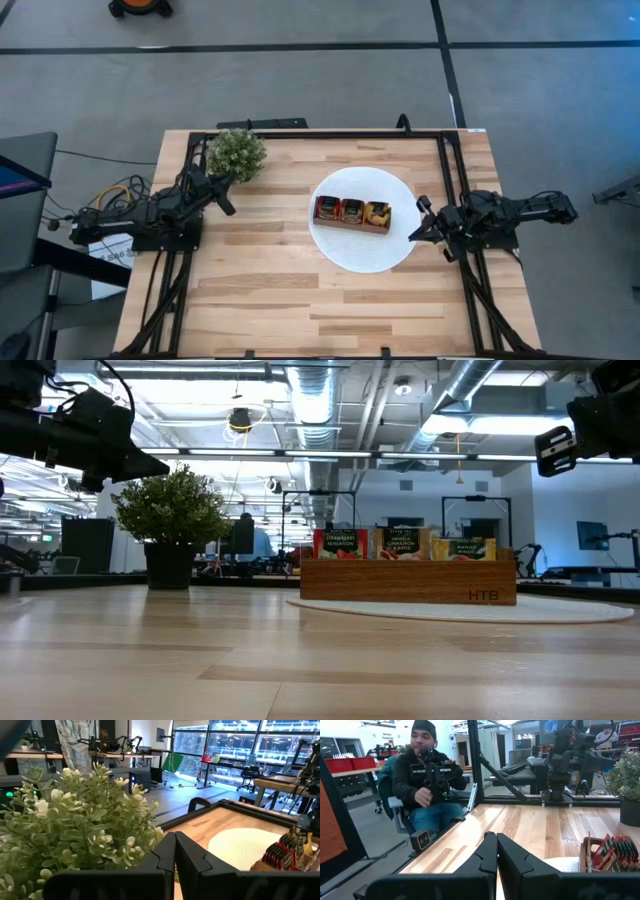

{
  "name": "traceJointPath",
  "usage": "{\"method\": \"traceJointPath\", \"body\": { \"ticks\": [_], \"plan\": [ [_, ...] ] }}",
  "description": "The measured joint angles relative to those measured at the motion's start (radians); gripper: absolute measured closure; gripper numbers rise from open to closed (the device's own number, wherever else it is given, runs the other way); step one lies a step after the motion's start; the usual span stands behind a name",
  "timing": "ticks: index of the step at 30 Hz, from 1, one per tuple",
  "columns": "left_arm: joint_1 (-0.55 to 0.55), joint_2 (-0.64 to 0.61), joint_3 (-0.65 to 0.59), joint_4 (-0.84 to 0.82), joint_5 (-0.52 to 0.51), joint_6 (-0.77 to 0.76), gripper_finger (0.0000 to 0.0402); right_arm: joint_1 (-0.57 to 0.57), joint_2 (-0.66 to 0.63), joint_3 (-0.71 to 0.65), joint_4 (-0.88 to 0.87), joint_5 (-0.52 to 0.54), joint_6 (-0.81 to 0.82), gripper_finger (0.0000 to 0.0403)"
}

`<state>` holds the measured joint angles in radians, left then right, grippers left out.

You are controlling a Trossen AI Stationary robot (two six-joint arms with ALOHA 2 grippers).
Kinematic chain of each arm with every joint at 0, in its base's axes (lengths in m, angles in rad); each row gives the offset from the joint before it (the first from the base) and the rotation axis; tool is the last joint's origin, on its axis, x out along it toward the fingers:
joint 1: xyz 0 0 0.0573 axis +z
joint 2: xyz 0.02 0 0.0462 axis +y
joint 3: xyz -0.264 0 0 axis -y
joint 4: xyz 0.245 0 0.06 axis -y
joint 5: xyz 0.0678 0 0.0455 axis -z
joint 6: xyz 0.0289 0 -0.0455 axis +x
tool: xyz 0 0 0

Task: Pick & Place Tea
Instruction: Return to Home Position

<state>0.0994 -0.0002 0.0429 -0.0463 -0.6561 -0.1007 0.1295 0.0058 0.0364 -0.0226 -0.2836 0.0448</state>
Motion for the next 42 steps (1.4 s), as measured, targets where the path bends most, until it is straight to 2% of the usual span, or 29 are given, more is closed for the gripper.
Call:
{"method": "traceJointPath", "body": {
  "ticks": [4, 9, 42],
  "plan": [
    [0.000, 0.000, 0.000, 0.003, 0.000, 0.009, 0.0402, 0.000, 0.000, 0.000, 0.000, 0.000, 0.000, 0.0403],
    [-0.001, 0.000, 0.000, 0.011, -0.013, 0.104, 0.0402, 0.000, 0.000, 0.000, 0.000, 0.000, 0.000, 0.0403],
    [-0.001, 0.000, 0.000, 0.014, -0.014, 0.085, 0.0402, 0.000, 0.000, 0.000, -0.001, 0.000, 0.000, 0.0403]
  ]
}}
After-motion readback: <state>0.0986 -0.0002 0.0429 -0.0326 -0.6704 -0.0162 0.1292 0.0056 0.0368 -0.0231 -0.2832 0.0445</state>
